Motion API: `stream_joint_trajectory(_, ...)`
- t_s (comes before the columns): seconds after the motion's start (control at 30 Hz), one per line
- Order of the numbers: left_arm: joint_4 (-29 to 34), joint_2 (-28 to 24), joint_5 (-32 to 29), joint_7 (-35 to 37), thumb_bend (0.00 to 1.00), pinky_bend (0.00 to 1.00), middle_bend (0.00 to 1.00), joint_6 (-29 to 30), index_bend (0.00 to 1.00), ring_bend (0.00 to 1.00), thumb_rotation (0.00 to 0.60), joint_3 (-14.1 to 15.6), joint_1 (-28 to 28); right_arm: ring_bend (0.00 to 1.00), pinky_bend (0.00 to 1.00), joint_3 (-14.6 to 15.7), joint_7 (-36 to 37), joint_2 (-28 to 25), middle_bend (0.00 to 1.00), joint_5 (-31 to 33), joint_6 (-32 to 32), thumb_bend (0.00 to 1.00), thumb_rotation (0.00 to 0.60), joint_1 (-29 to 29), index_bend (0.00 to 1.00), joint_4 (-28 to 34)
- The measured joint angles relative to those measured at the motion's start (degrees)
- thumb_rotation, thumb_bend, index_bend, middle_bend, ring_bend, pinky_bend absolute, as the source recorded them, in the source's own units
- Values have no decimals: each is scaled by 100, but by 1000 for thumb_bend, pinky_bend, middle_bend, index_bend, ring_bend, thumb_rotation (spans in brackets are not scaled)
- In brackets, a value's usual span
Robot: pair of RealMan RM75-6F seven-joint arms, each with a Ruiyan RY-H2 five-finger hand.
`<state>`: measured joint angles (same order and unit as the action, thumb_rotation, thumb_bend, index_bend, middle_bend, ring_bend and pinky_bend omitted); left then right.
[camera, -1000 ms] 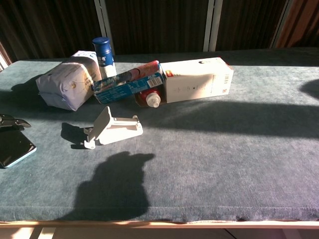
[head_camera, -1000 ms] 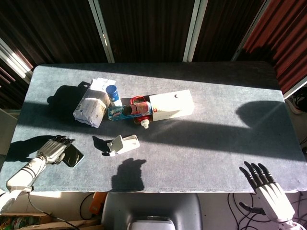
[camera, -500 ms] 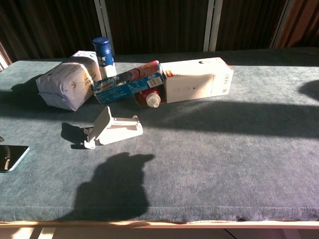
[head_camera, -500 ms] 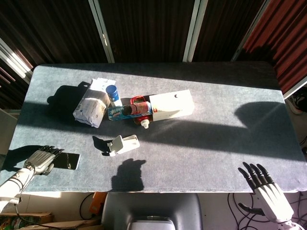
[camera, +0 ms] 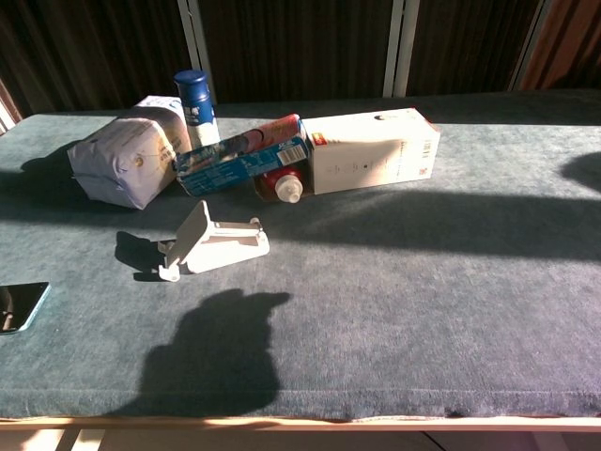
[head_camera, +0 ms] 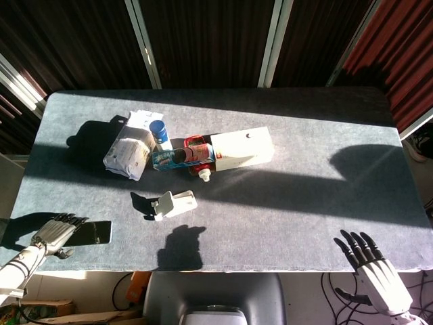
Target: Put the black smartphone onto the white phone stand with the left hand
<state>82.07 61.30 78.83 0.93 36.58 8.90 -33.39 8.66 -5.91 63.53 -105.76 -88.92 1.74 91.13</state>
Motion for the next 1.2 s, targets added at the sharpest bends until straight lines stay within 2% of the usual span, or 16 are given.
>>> stream_joint_trajectory(0.33,166,262,-121,-631,279,0,168,384,0,0,600,-86,174,0,0,-2,69,-23,0,6,-37,249,600,2,0,-19)
stream_joint_trajectory(0.47,215,366,-65,-708,274,0,89,616,0,0,600,-104,259,0,0,3,74,-27,0,1,-35,249,600,0,0,-17)
stream_joint_trajectory(0.6,189,490,81,-690,274,0,92,774,0,0,600,-121,322,0,0,1,92,-33,0,4,-56,249,600,6,0,-19)
stream_joint_trajectory(0.7,102,569,120,-661,276,0,166,842,44,1,600,-136,354,0,0,0,110,-38,0,-1,-74,249,600,8,0,-23)
stream_joint_trajectory(0.83,-54,691,160,-585,275,0,356,956,266,54,600,-170,404,0,0,0,119,-40,0,-1,-73,249,600,7,0,-31)
stream_joint_trajectory(0.9,-151,743,153,-547,275,0,432,956,341,99,600,-188,412,0,0,2,119,-42,0,-2,-72,248,600,6,0,-30)
stream_joint_trajectory(1.07,-225,762,32,-550,275,0,483,752,396,138,600,-201,376,0,0,-7,132,-41,0,7,-100,249,600,17,0,-36)
stream_joint_trajectory(1.2,-205,780,47,-492,276,1,673,801,570,265,600,-216,394,0,0,2,102,-34,0,-4,-70,249,600,10,0,-35)
